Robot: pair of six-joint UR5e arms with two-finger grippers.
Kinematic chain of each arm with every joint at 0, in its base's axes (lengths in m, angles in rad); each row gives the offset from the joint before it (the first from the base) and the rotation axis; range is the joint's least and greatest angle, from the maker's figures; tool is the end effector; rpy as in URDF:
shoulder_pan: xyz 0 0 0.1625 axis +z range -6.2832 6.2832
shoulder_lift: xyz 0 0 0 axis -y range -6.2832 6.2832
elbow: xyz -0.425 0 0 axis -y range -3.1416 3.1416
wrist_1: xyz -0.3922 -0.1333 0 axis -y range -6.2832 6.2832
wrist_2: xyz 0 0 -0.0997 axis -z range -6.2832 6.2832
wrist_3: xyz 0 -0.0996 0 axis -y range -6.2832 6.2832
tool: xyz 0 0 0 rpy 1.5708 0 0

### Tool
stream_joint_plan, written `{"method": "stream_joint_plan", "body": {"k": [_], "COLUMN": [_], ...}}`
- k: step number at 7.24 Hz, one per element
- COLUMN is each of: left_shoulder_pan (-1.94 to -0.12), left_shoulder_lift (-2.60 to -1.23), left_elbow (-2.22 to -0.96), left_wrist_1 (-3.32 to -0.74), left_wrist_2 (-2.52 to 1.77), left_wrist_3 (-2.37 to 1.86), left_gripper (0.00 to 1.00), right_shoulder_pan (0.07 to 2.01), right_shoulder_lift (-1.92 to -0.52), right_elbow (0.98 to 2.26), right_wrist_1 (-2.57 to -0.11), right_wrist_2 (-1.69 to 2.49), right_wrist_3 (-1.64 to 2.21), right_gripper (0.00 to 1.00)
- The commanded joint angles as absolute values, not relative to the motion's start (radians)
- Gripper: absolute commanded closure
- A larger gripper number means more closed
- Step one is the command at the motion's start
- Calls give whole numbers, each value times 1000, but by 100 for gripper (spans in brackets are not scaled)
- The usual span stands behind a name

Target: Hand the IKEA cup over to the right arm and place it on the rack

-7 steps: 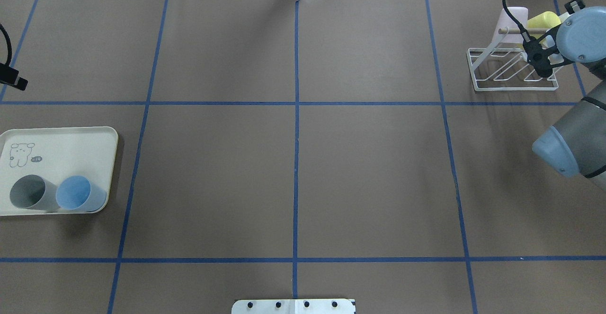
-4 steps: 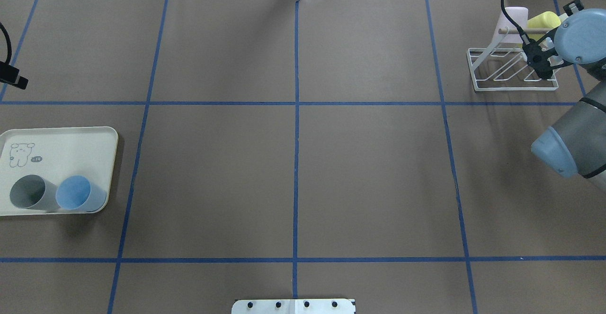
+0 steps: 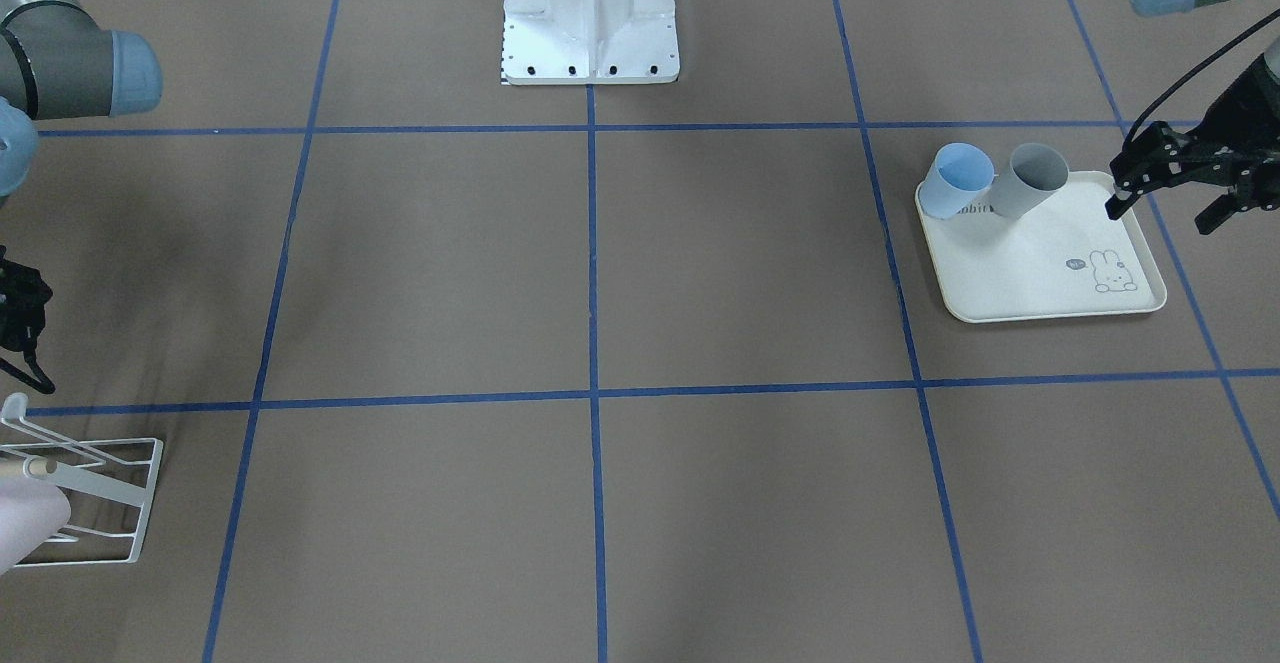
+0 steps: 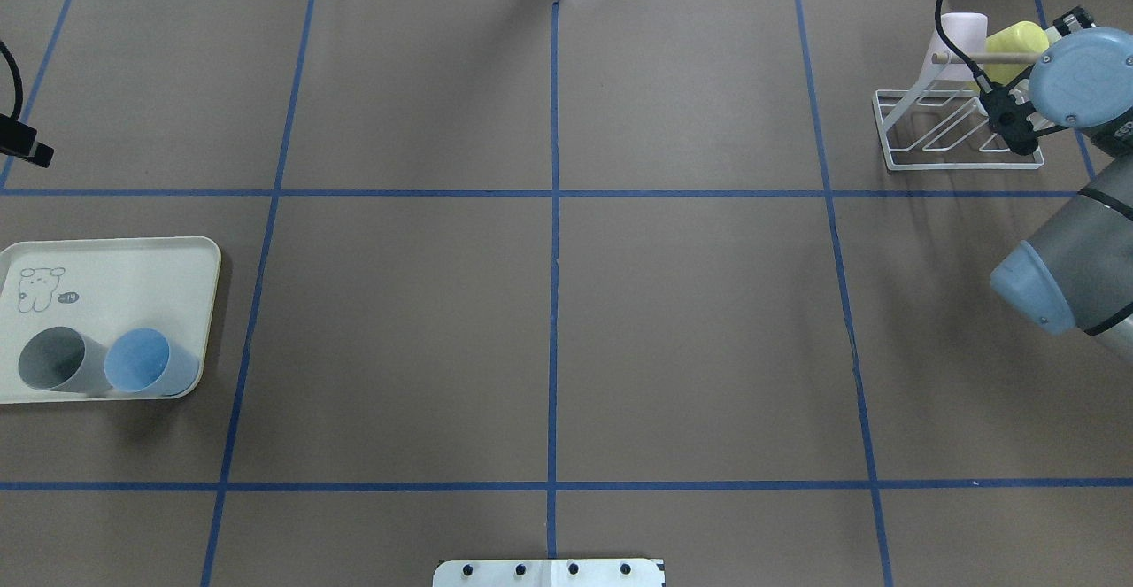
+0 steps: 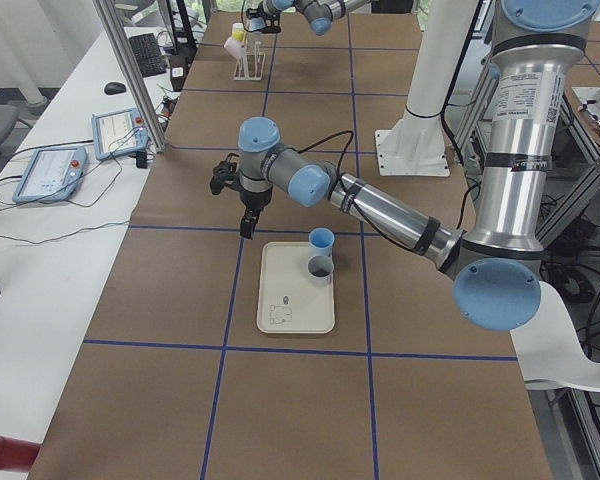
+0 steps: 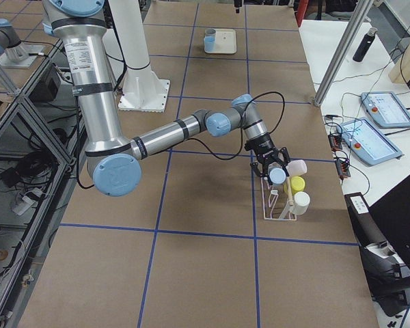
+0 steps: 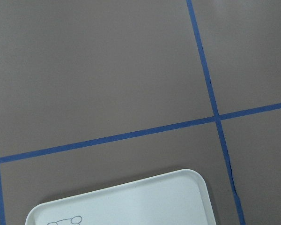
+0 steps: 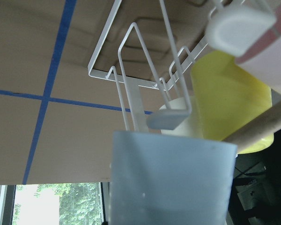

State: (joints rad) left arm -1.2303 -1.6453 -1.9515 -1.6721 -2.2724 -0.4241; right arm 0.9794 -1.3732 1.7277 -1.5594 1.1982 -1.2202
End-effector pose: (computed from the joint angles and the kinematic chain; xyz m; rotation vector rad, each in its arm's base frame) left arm 0.1048 -0.5026 0.4258 0.2397 0.8318 0.1168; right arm -0.1812 -0.5740 0.4940 0.2611 0.5248 -1.6987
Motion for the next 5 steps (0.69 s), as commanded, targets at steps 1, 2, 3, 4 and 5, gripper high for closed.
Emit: {"method": "stream_joint_plan", "body": {"k": [1, 2, 3, 4, 5], "left_shoulder_pan": [-1230, -1230, -1230, -1230, -1230], "left_shoulder_lift": [-1646, -1646, -1644, -1646, -1644], "left_elbow": [-1951, -1951, -1953, -1953, -1951], "left_wrist_1": [-1672, -1672, -1672, -1672, -1674], "left_wrist_2": [-2273, -2273, -2273, -2273, -2273], "left_wrist_3": [-423, -423, -425, -425, -423], "left_gripper": [0, 0, 0, 0, 0], "right_shoulder_pan": [956, 951, 950, 948, 948], "right_shoulder_lift": [-1368, -1365, -1365, -1365, -1361], "right_elbow": [1713, 1713, 1712, 1712, 1715], "right_wrist_1": [-1559, -1557, -1557, -1557, -1557], "right_wrist_2": [1195, 1195, 1196, 1197, 1197], "right_wrist_3": [-1221, -1220, -1218, -1219, -1218], "right_gripper": [20, 11, 6, 5, 5]}}
